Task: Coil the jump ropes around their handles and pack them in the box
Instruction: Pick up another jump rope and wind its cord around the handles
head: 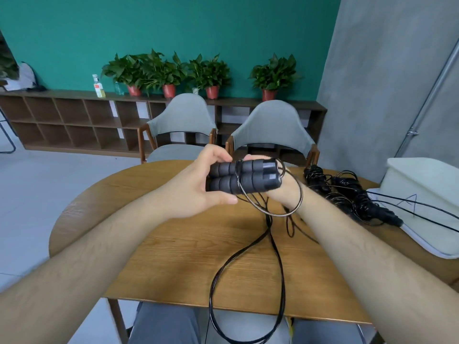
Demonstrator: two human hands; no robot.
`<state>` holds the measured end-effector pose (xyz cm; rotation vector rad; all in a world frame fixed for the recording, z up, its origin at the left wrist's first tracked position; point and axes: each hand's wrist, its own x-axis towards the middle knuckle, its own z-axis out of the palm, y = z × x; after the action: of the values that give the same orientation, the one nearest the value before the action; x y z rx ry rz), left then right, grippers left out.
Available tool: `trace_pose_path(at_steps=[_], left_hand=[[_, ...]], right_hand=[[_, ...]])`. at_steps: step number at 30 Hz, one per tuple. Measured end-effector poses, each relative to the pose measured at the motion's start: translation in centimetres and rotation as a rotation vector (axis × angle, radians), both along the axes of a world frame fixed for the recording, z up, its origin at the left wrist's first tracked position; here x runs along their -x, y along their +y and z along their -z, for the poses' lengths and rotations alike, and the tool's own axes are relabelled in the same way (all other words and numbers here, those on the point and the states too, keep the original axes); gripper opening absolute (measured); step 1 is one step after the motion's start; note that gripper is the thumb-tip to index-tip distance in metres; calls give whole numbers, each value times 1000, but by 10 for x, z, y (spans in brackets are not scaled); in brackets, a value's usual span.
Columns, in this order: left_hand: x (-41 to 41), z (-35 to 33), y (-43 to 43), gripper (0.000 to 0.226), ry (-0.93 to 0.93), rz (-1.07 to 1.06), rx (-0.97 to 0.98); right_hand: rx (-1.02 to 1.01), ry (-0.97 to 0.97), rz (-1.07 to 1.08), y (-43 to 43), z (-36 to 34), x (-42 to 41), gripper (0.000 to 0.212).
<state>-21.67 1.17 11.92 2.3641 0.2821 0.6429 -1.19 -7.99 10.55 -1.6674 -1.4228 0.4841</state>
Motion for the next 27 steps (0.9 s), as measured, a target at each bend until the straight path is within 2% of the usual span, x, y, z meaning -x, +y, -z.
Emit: trace_pose_path(at_steps=[4,5,7,8,10,12,15,19,23,25,27], left_hand=[[-5,1,4,65,37,42,168],[-6,3,6,65,32,24,202],[-9,7,10,63,2,-81,185],[-10,8,11,62,-15,-168,127],[-16,11,15,61,-46,-311,3],[-20,15,22,61,-37,-362,-48],[-20,22,33,62,101,-446,-118],[-21,24,31,56,202,-435,-317],[-24,21,28,47,297,-403,-551],[-23,25,32,44,346,-379,-565],[-20,28,31,43,381,-320,-420]], right_hand=[[28,-48,44,4,23,19,32],[22,-5,56,4,26,24,34],[56,89,75,5,33,33,33],[67,74,64,6,38,36,28],[73,-56,29,5,43,44,19],[103,-197,9,4,46,51,21],[202,-394,23,-1,38,57,24],[242,-649,-28,-10,15,51,21],[238,-812,-93,-20,-18,50,21],[187,-852,-99,-20,-37,48,19],[107,-900,-69,-17,-52,42,17]])
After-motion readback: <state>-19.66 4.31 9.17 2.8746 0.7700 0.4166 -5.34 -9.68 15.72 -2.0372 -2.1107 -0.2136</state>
